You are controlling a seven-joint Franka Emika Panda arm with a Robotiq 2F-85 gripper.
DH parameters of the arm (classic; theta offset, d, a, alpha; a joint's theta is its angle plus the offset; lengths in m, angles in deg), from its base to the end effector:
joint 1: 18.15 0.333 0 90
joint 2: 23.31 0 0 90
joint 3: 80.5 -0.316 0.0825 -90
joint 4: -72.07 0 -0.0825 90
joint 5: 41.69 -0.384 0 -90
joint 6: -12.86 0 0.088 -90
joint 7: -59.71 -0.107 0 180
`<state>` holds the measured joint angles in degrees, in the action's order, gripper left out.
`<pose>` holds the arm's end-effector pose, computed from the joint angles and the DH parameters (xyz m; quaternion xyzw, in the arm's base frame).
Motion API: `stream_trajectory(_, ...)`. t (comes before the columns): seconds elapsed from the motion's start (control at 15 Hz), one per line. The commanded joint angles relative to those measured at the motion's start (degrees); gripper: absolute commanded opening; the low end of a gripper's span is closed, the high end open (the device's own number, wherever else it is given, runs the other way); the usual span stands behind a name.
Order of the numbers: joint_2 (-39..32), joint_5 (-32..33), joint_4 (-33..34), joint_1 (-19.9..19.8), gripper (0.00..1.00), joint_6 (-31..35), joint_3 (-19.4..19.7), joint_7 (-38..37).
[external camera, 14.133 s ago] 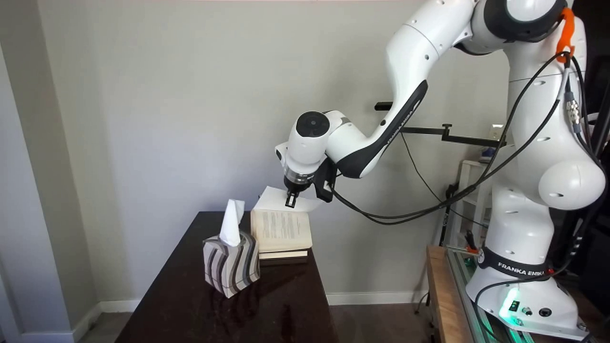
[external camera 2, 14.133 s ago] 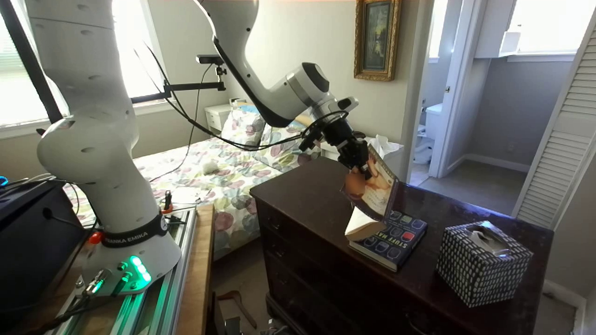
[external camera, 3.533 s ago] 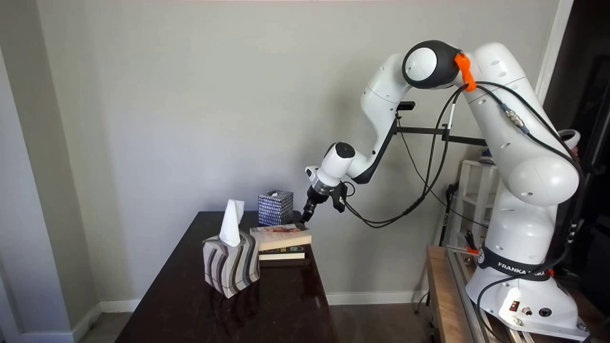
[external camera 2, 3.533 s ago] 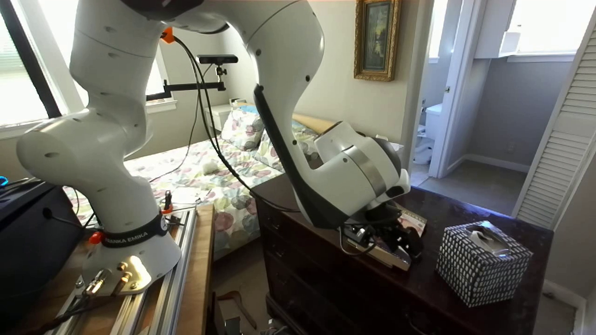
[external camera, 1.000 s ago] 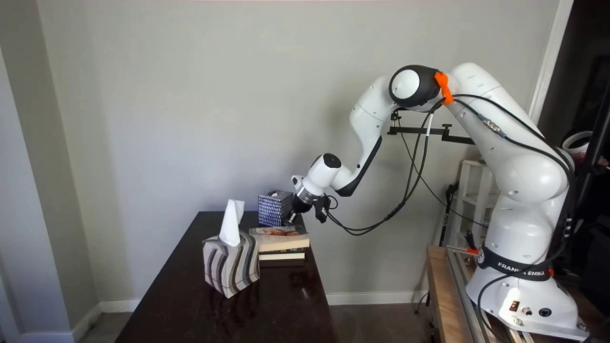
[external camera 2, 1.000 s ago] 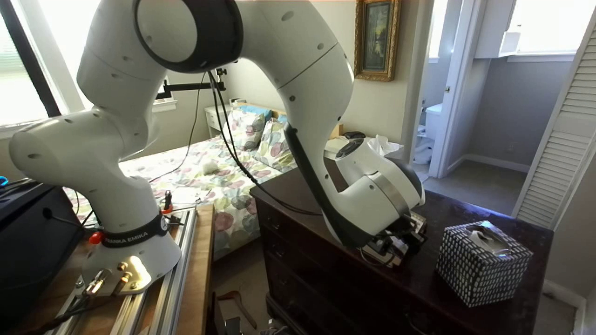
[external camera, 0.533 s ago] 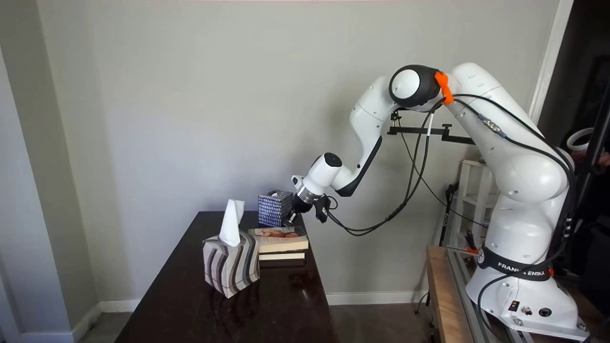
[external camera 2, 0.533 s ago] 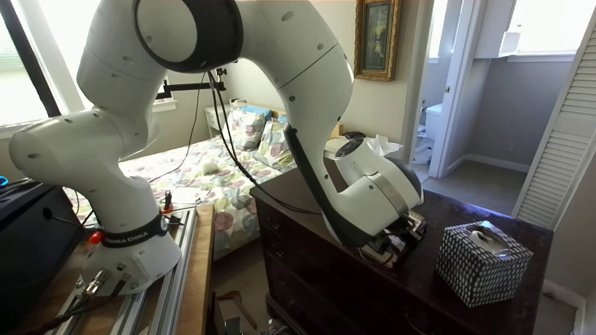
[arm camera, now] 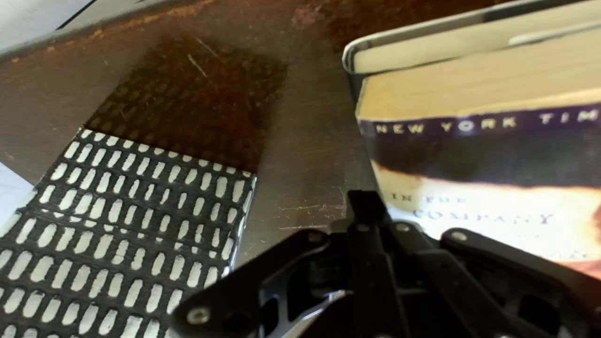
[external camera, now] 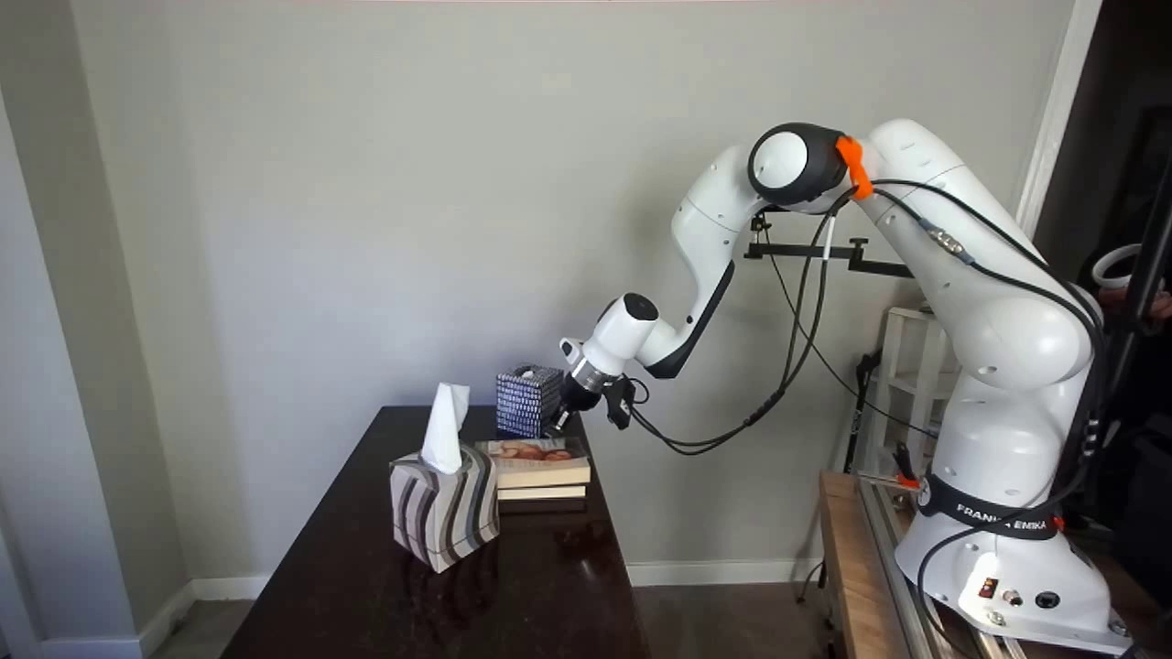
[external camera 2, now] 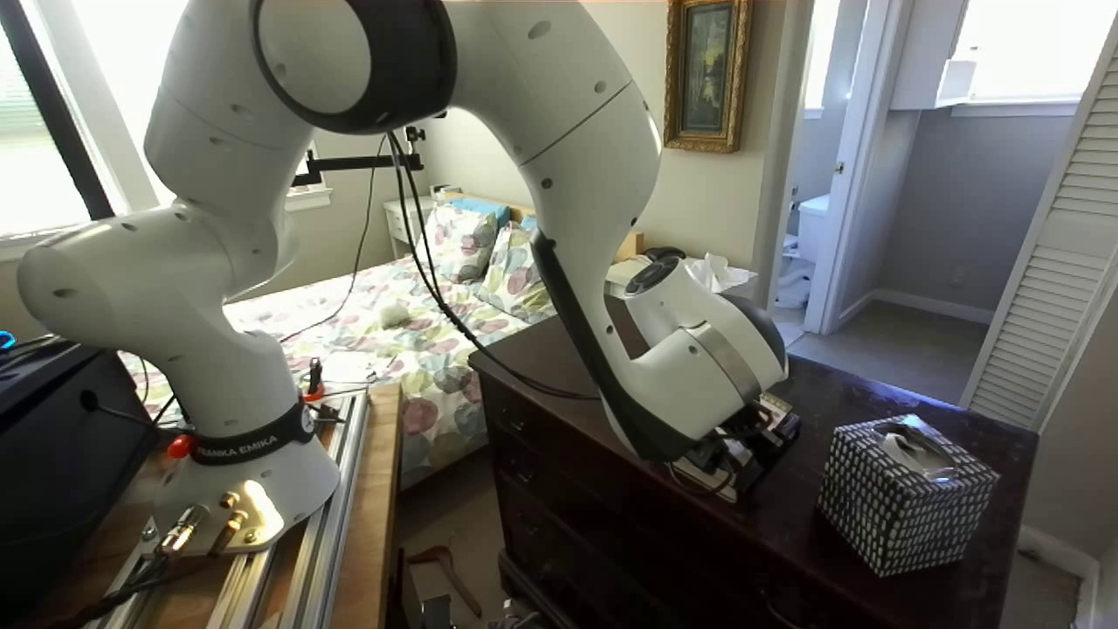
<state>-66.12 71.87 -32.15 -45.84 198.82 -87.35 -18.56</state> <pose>0.5708 -0.1228 0.1385 0.9542 0.1085 0.2733 0.0545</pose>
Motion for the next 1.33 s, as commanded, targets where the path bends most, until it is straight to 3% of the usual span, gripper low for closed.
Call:
stream_trajectory(0.0,2.20,-0.42,-3.78,1.68,0.00,-0.57,1.71,0.17)
stream_trajectory(0.07,3.28,0.10,-4.48,1.61,0.26,-1.79,1.51,-0.28)
stream_trajectory(0.13,4.38,0.99,-4.96,1.08,0.27,-2.65,0.76,-0.75)
stream_trajectory(0.33,8.80,5.76,-7.14,-0.93,0.46,-6.79,-2.93,-3.00)
stream_trajectory(0.53,13.19,9.15,-10.98,-2.02,0.68,-5.57,-5.73,-4.17)
stream_trajectory(0.67,15.77,8.16,-14.22,-1.65,0.82,-2.12,-5.89,-3.63)
stream_trajectory(0.8,18.71,4.96,-19.08,1.07,0.95,-0.28,-3.03,-2.13)
stream_trajectory(0.93,20.66,4.34,-22.61,2.63,1.00,0.61,-1.47,-2.19)
stream_trajectory(1.27,24.73,3.33,-29.66,8.02,1.00,0.16,3.97,-1.88)
